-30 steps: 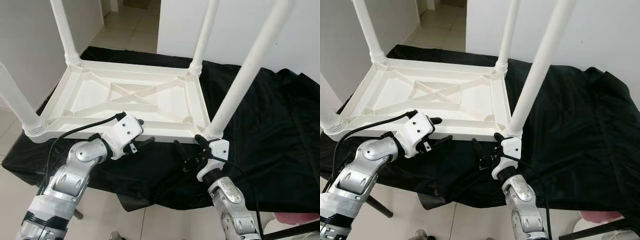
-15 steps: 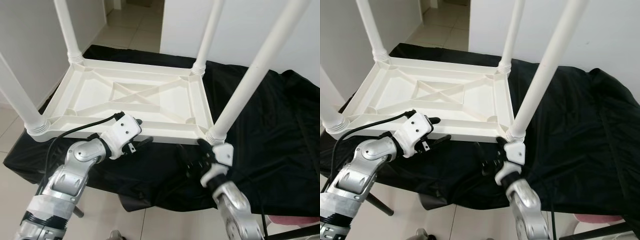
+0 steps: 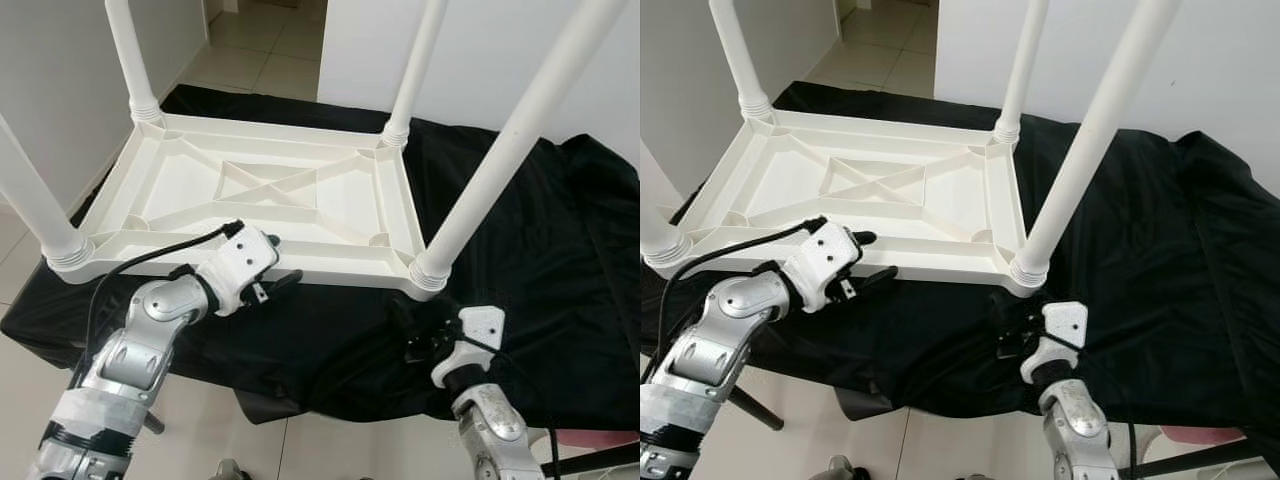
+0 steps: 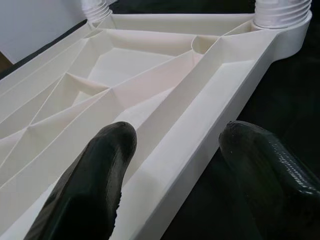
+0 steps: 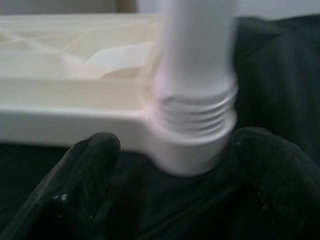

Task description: Building children table

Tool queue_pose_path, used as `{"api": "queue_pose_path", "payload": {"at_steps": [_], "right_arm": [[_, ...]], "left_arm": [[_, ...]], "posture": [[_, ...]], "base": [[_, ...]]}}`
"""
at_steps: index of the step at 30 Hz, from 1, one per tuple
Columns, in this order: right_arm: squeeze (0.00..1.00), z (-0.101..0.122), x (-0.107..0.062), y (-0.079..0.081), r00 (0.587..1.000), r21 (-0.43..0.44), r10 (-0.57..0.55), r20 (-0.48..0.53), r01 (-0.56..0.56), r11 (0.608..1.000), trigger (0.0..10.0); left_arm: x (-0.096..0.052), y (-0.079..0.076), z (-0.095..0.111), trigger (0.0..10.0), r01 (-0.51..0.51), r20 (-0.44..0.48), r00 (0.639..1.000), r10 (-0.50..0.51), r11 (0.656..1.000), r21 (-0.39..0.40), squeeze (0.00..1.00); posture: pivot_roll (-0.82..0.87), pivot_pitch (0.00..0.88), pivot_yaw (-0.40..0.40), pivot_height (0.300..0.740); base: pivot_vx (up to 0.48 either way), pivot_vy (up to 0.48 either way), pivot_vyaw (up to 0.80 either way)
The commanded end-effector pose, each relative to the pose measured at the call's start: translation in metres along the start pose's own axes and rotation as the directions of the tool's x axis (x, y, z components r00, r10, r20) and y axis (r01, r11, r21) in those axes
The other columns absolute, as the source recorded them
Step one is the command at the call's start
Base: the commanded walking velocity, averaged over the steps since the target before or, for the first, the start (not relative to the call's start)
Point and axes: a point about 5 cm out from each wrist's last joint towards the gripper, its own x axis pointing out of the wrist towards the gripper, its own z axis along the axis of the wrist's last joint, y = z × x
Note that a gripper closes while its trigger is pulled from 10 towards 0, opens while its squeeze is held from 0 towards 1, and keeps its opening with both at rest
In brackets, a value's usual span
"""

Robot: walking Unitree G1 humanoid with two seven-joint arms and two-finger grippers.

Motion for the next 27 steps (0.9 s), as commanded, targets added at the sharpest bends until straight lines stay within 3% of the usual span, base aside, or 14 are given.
{"api": "queue_pose_path", "payload": {"at_steps": [1, 16, 19, 22, 27], "right_arm": [[0.0, -0.002, 0.0, -0.006, 0.999, -0.02, -0.034, -0.01, 0.033, 0.999, 10.0], [0.0, 0.008, 0.019, -0.019, 0.999, -0.079, -0.016, 0.036, 0.019, 0.997, 10.0], [0.0, 0.012, 0.03, -0.023, 0.998, -0.097, 0.032, 0.045, -0.027, 0.995, 10.0], [0.0, 0.016, 0.045, -0.022, 0.987, -0.1, 0.154, 0.035, -0.15, 0.984, 10.0], [0.0, 0.017, 0.056, -0.02, 0.972, -0.122, 0.234, 0.021, -0.23, 0.966, 10.0]], "left_arm": [[0.004, -0.004, 0.003, 10.0, 0.021, 0.011, 1.0, -0.021, 1.0, 0.011, 0.0], [0.016, -0.031, 0.018, 10.0, 0.093, 0.076, 0.993, -0.091, 0.995, -0.029, 0.0], [0.02, -0.036, 0.023, 10.0, 0.099, 0.097, 0.991, -0.095, 0.995, -0.032, 0.0], [0.025, -0.041, 0.03, 10.0, 0.101, 0.117, 0.988, -0.097, 0.995, -0.027, 0.0], [0.028, -0.043, 0.033, 10.0, 0.102, 0.119, 0.988, -0.099, 0.995, -0.021, 0.0]], "posture": [[0.0, 0.087, -0.06, 0.74], [0.0, 0.076, -0.054, 0.74], [0.0, 0.072, -0.054, 0.74], [0.0, 0.067, -0.059, 0.74], [0.0, 0.059, -0.063, 0.74]], "base": [[0.0, 0.0, 0.0], [0.0, 0.0, 0.0], [0.0, 0.0, 0.0], [0.0, 0.0, 0.0], [0.0, 0.0, 0.0]]}}
